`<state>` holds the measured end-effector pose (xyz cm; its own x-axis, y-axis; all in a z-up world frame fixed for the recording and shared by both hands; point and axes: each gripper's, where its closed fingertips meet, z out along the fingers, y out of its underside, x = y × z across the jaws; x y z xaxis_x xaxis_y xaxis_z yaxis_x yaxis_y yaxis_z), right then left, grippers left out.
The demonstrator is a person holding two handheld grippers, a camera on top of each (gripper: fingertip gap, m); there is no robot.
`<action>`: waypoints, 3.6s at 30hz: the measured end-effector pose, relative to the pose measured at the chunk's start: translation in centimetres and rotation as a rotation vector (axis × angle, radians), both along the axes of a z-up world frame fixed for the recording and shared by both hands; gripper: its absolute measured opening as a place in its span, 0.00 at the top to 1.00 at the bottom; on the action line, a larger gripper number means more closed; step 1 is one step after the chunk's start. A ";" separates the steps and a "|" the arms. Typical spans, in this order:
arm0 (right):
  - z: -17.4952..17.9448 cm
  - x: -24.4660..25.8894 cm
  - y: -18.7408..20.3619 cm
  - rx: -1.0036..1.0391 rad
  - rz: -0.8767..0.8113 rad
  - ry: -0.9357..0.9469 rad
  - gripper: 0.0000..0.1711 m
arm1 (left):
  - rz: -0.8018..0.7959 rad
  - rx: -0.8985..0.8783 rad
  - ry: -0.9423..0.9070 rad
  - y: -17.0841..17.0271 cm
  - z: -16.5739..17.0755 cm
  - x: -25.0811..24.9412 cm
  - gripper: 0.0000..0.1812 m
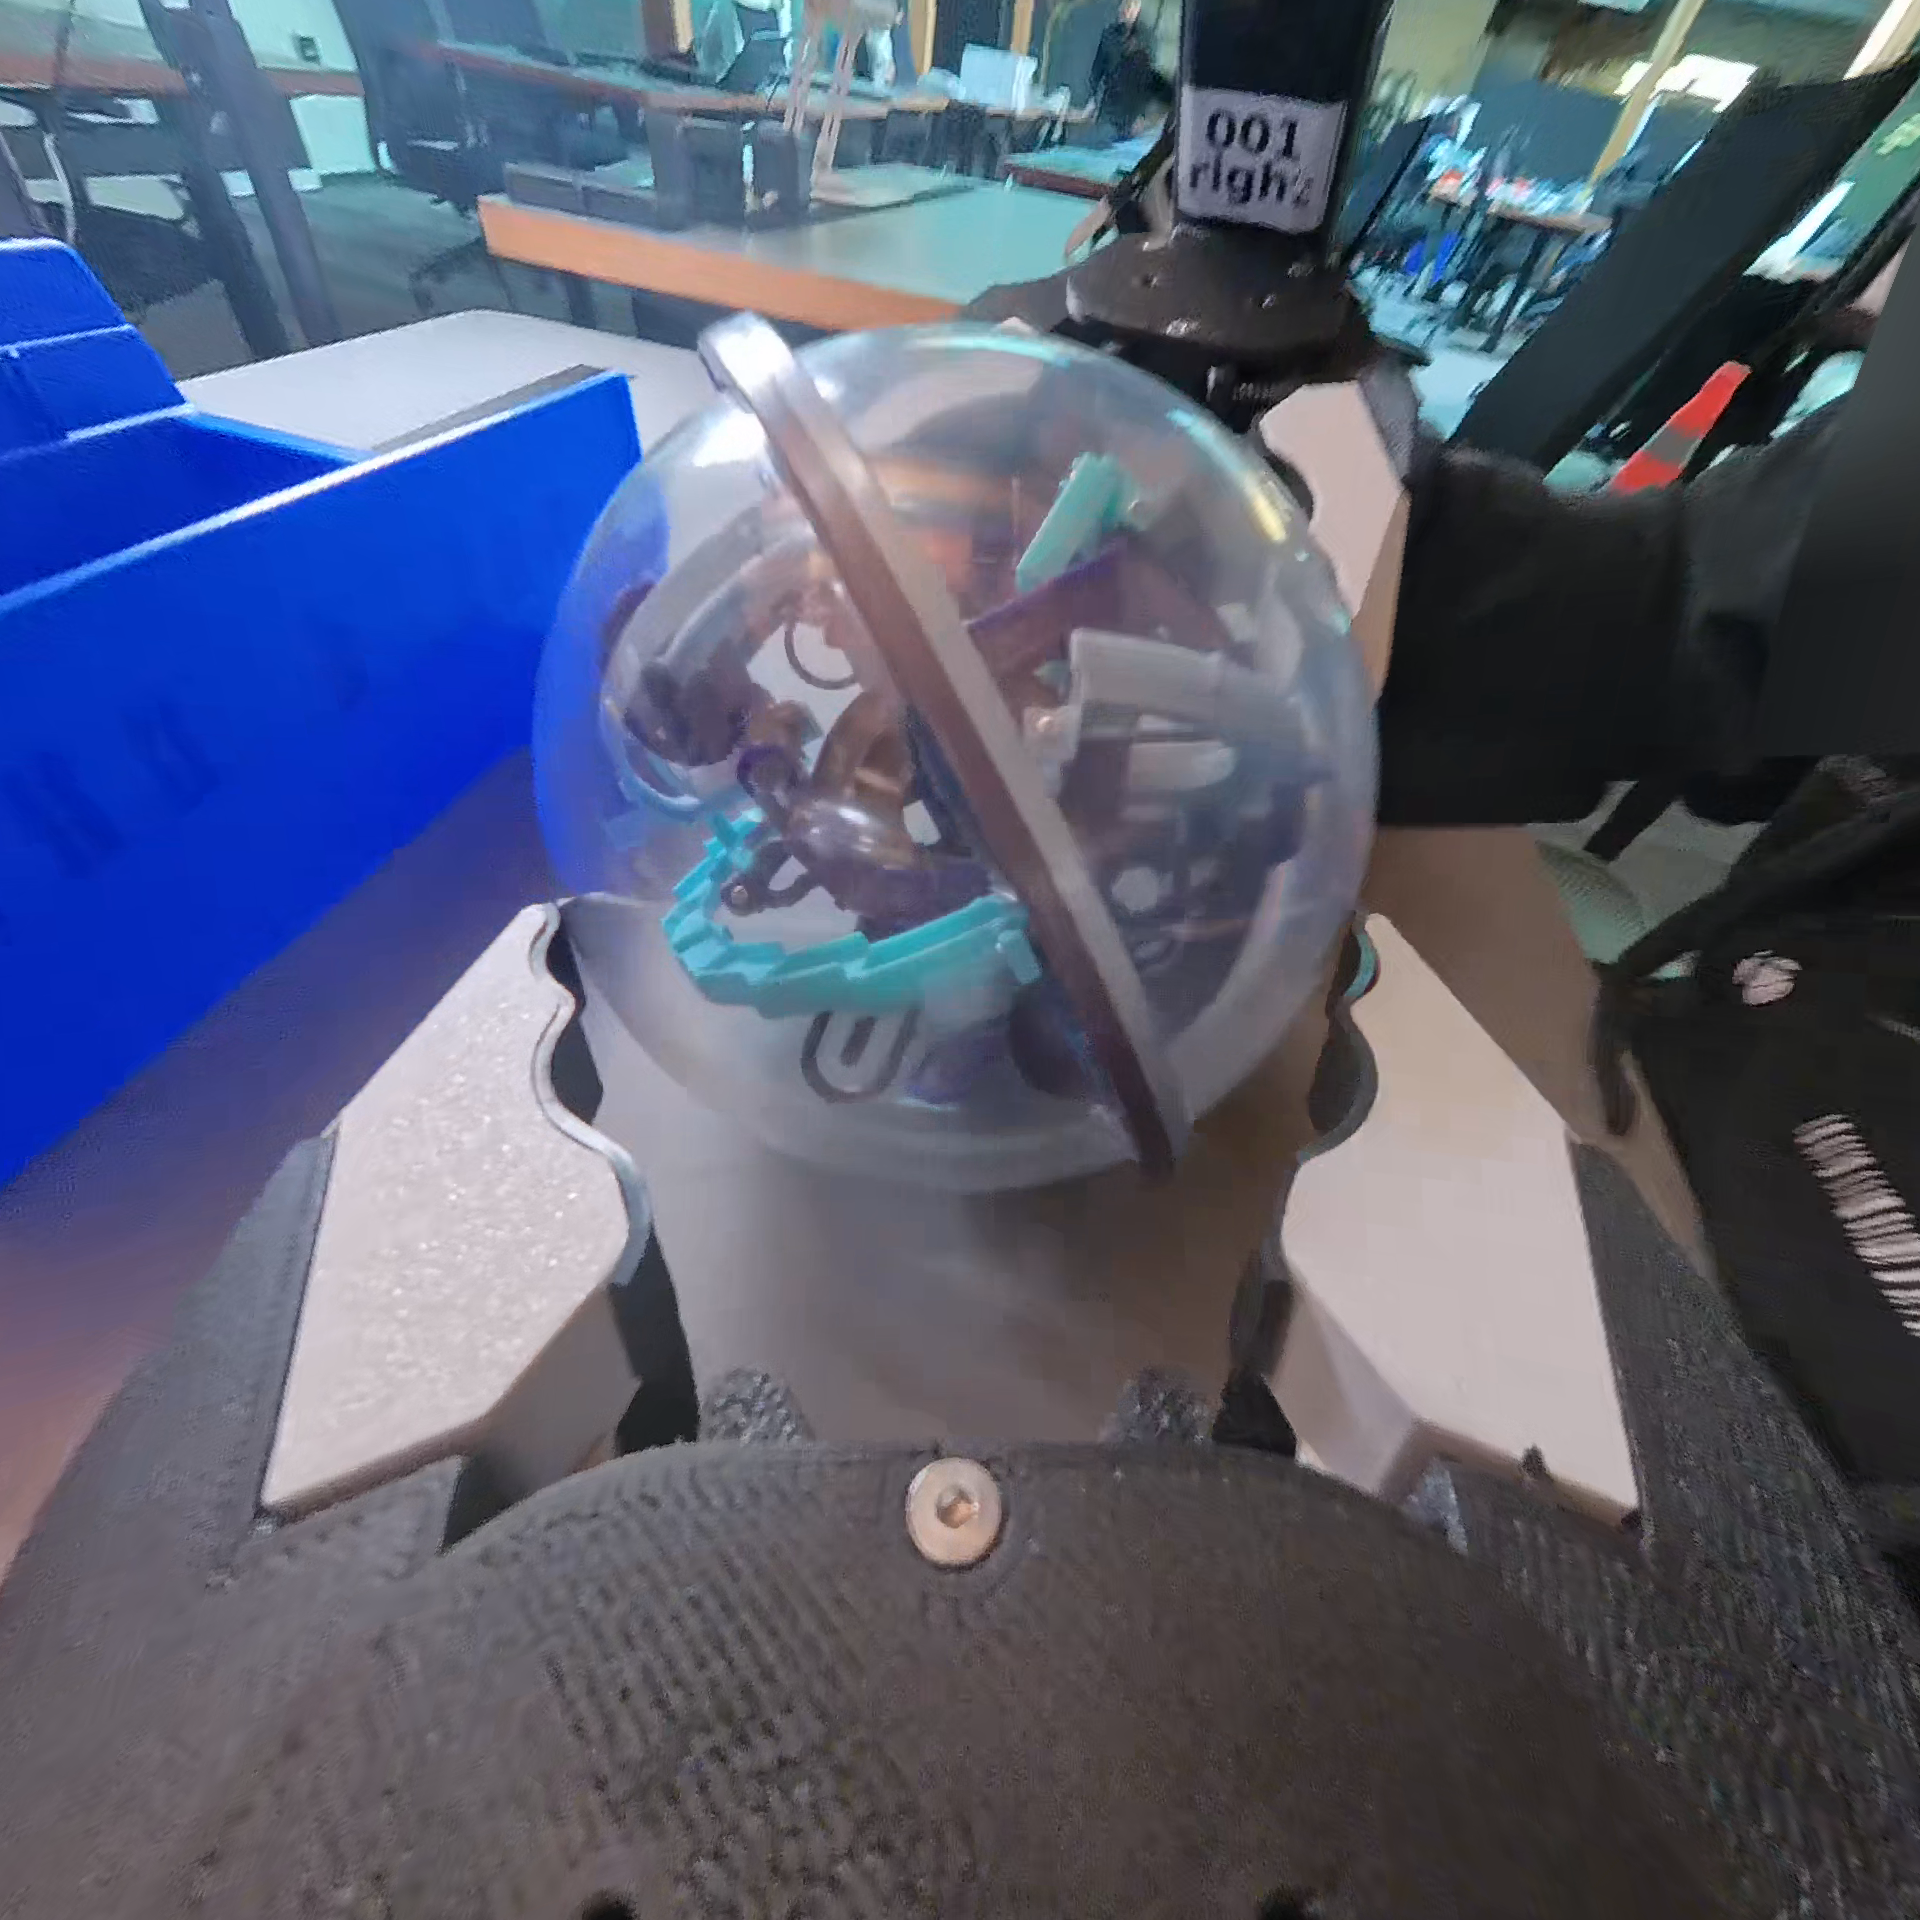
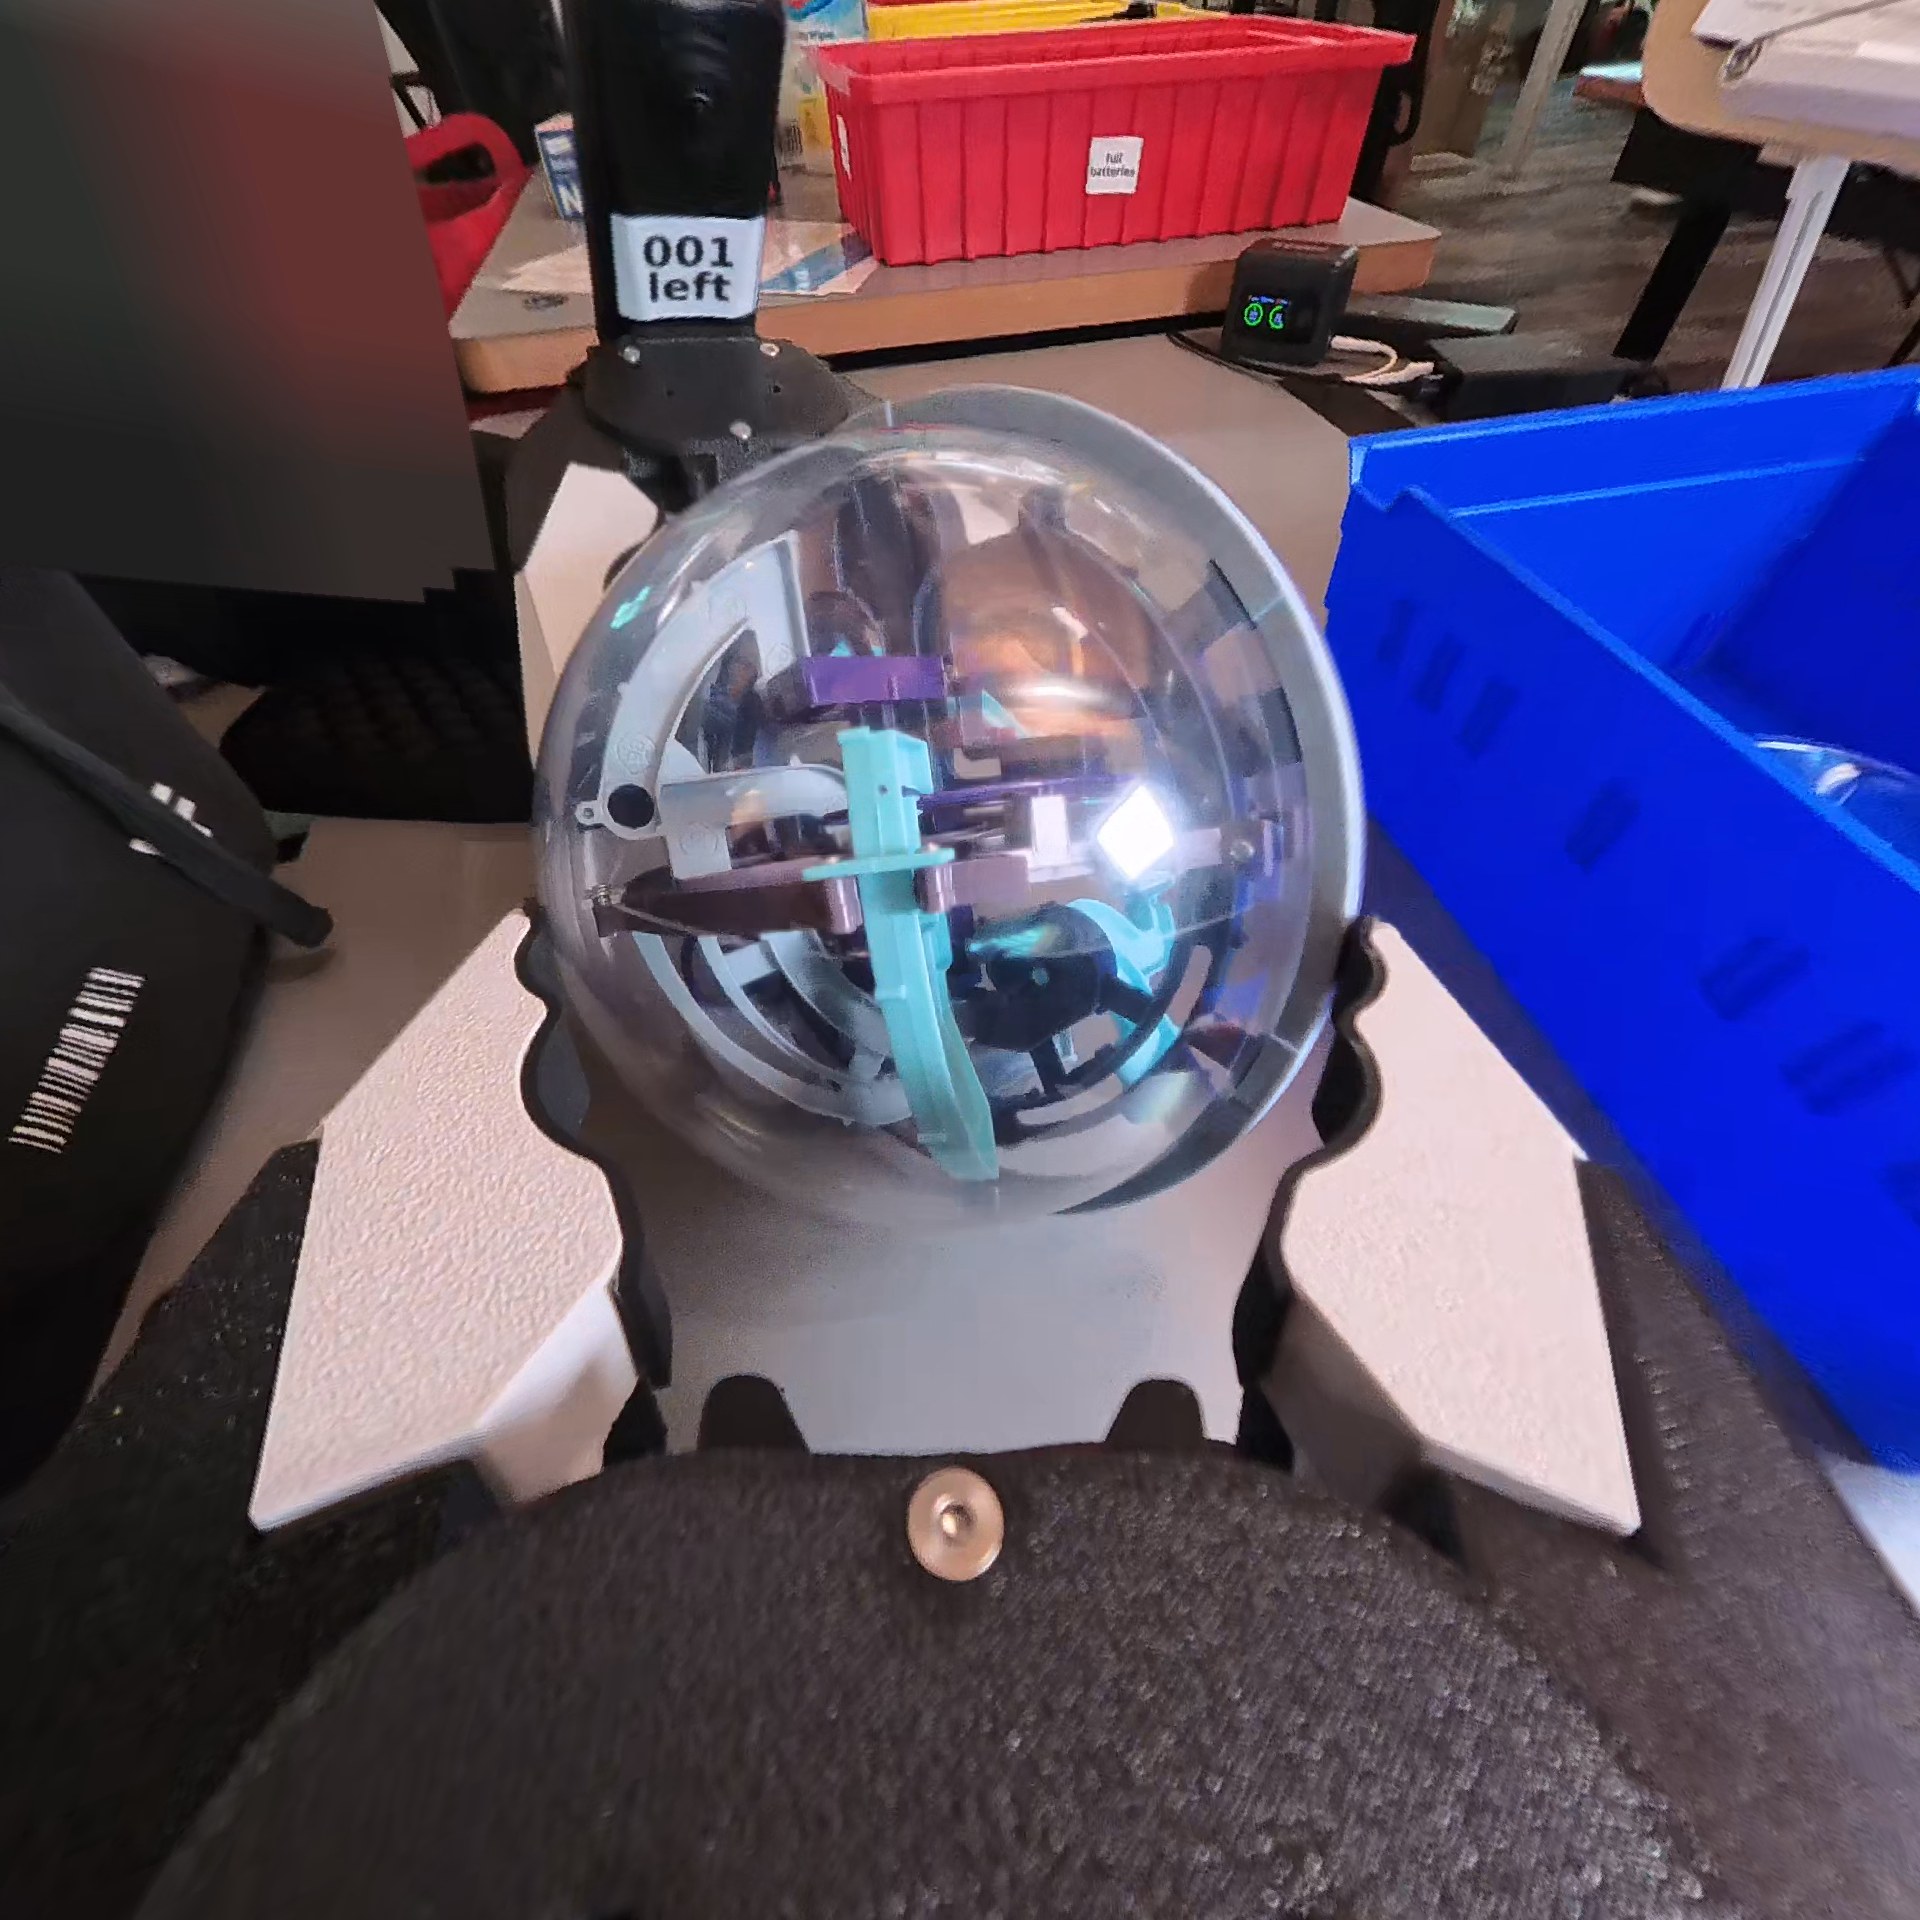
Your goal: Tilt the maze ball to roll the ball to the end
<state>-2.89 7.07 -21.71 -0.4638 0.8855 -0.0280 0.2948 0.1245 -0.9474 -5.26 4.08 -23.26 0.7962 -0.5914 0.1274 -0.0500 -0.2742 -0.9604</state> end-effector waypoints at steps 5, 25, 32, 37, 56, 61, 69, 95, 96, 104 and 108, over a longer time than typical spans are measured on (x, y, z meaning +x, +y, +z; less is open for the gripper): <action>-0.4 -0.2 0.4 -0.091 -0.004 -0.011 0.17 | -0.001 0.004 -0.024 0.7 0.4 -0.1 0.21; 0.1 1.3 0.1 0.263 -0.254 0.001 0.15 | 0.019 0.109 0.011 1.2 2.1 1.7 0.26; 0.3 1.3 -0.4 0.282 -0.217 0.063 0.15 | -0.028 0.135 0.014 0.2 2.2 1.8 0.24; 0.2 1.9 -0.4 0.279 -0.162 0.092 0.15 | -0.281 0.142 -0.197 -2.0 3.9 0.9 0.26; -1.0 1.2 -1.3 0.338 -0.100 0.109 0.16 | -0.439 -0.014 -0.119 0.5 -0.3 1.6 0.16; -1.0 1.2 -1.4 0.359 -0.105 0.096 0.16 | -0.441 -0.003 -0.100 0.4 -0.4 1.5 0.16; -1.0 1.1 -1.4 0.333 -0.117 0.084 0.16 | -0.438 -0.019 -0.109 0.4 -0.4 1.4 0.17; -1.6 1.0 -0.2 0.222 -0.163 0.102 0.16 | -0.352 -0.015 -0.130 1.5 1.0 0.7 0.20; -1.7 1.0 -0.1 0.206 -0.160 0.101 0.16 | -0.345 -0.019 -0.142 1.6 1.1 0.7 0.20; -1.9 1.2 0.3 0.105 -0.126 0.086 0.17 | -0.344 -0.009 -0.193 1.5 1.5 0.7 0.20; -2.2 1.5 0.3 0.044 -0.097 0.056 0.17 | -0.351 0.027 -0.220 1.3 2.1 0.6 0.22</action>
